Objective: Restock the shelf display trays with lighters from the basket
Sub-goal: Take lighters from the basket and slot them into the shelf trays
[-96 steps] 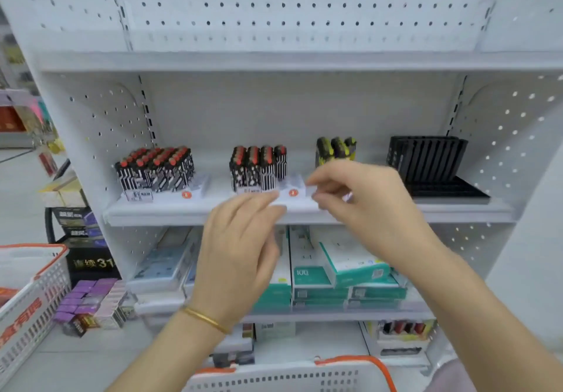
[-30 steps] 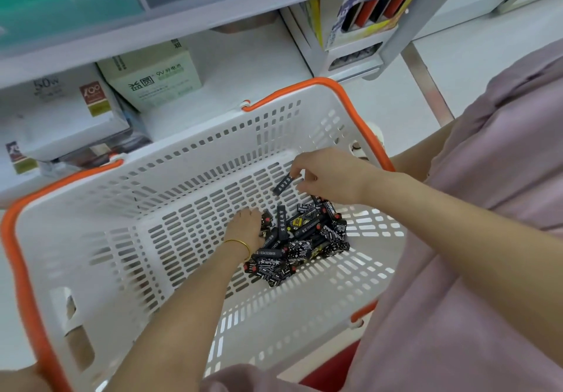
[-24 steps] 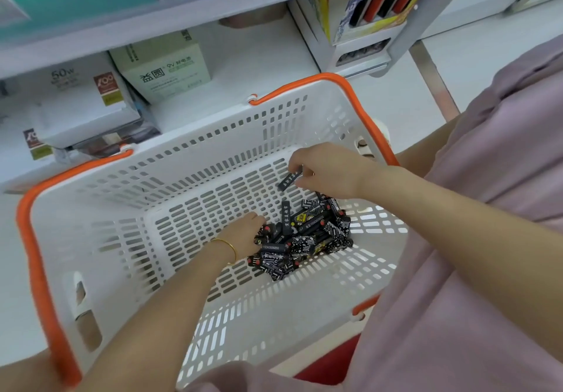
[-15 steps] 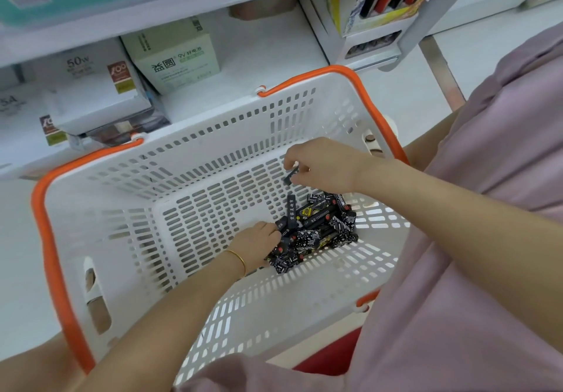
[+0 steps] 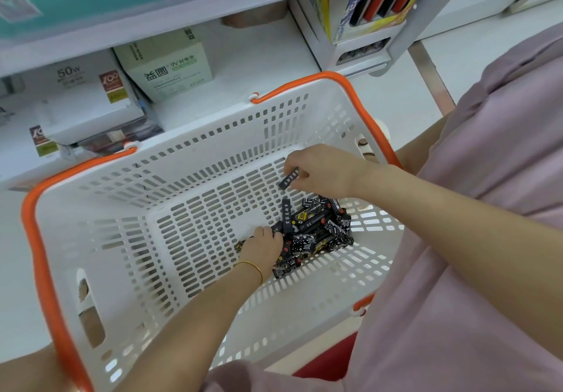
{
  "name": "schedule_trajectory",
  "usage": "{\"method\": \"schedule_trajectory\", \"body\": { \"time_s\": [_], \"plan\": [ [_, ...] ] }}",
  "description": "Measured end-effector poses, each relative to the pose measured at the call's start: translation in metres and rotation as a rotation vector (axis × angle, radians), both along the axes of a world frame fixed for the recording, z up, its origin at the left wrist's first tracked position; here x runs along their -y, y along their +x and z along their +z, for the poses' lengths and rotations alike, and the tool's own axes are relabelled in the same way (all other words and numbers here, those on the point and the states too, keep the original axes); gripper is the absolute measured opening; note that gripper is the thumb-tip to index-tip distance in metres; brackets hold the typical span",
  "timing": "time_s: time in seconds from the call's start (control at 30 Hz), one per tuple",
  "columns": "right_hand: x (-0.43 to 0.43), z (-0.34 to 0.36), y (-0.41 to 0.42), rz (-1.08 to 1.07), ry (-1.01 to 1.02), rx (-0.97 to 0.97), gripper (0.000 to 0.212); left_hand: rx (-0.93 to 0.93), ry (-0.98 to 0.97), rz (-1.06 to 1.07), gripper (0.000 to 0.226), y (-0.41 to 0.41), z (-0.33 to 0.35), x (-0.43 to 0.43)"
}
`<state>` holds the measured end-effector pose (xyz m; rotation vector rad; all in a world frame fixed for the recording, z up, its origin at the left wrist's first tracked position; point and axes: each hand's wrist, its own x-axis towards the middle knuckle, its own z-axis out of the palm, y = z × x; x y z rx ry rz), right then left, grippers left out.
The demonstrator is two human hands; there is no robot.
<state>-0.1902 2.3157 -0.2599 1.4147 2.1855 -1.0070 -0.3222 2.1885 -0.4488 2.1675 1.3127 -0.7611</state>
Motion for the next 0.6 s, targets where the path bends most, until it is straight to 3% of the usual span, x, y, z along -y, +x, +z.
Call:
{"method": "schedule_trajectory", "body": {
  "time_s": [0.23,0.4,0.5,0.6],
  "plan": [
    [0.000,-0.001,0.005,-0.015,-0.004,-0.003,0.030,-0.034,0.084,-0.062,0.053,0.003,0.001,0.007],
    [0.000,-0.003,0.006,-0.018,0.008,-0.014,0.030,-0.045,0.135,-0.213,0.036,0.003,0.004,0.002],
    [-0.001,-0.004,0.007,-0.021,0.006,-0.011,0.030,0.009,0.036,-0.124,0.036,0.001,0.003,-0.004],
    [-0.002,-0.002,0.007,-0.037,-0.002,-0.008,0.029,0.120,-0.158,0.131,0.048,-0.003,0.007,-0.013]
  ]
}}
